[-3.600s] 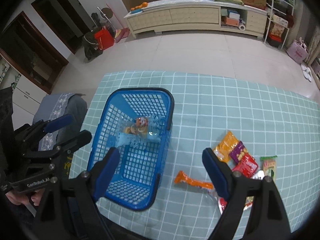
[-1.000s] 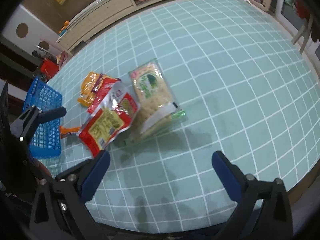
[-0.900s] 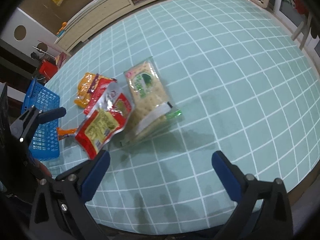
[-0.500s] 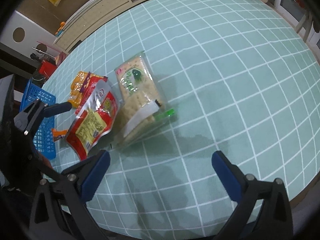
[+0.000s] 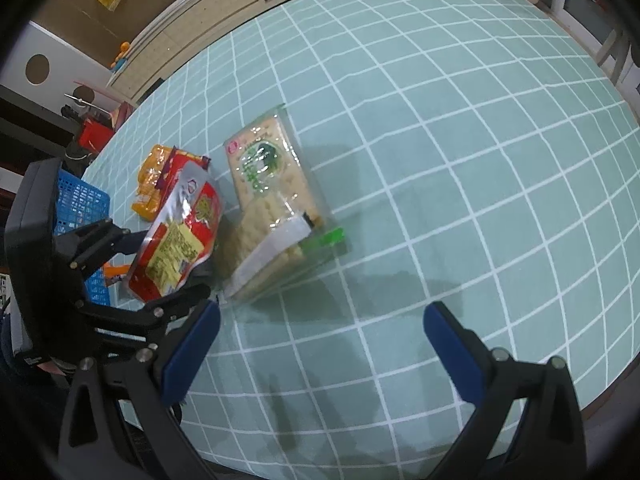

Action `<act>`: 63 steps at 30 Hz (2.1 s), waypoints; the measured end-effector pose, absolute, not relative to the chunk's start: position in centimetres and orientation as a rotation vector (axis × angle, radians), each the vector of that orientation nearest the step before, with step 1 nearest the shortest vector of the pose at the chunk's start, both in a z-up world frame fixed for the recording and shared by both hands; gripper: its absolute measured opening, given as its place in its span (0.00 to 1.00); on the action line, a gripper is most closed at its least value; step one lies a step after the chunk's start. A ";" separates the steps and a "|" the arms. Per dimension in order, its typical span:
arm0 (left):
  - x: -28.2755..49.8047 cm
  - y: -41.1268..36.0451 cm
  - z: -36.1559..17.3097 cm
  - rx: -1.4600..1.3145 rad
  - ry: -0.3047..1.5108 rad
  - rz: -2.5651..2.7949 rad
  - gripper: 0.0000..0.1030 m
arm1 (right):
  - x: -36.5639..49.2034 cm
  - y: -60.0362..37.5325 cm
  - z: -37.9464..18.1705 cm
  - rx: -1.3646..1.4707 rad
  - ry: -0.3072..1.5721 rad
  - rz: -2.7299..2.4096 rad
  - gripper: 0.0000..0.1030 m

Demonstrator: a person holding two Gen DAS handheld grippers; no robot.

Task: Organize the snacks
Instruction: 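Grasp the red spicy snack pouch with left gripper while right approaches the cracker pack, then grasp the green-labelled cracker pack with the right gripper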

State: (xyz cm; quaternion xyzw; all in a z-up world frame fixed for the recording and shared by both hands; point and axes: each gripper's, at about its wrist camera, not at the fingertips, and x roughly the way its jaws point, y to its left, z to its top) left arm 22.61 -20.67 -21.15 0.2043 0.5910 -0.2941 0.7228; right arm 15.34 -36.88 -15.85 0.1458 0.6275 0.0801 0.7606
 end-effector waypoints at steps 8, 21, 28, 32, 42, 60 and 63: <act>22.5 -18.5 -19.5 0.388 1.299 -0.619 0.37 | 15.5 -36.2 -15.1 0.301 1.363 0.179 1.00; 21.7 -13.6 -15.9 0.267 1.257 -0.544 0.36 | 17.5 -34.1 -13.5 0.248 1.362 0.204 1.00; 22.6 -11.8 -14.2 0.223 1.244 -0.479 0.36 | 20.3 -31.7 -12.7 0.147 1.349 0.238 1.00; 23.5 -12.4 -14.5 0.199 1.255 -0.444 0.36 | 22.1 -30.5 -13.9 0.094 1.373 0.256 1.00; 24.7 -12.1 -16.0 0.172 1.299 -0.395 0.36 | 24.8 -28.8 -18.0 0.050 1.433 0.304 0.97; 24.4 -12.3 -17.0 0.154 1.315 -0.393 0.36 | 25.0 -27.4 -18.9 -0.045 1.401 0.297 0.56; 23.9 -12.0 -16.3 0.150 1.305 -0.392 0.36 | 24.3 -27.5 -17.6 -0.039 1.375 0.301 0.56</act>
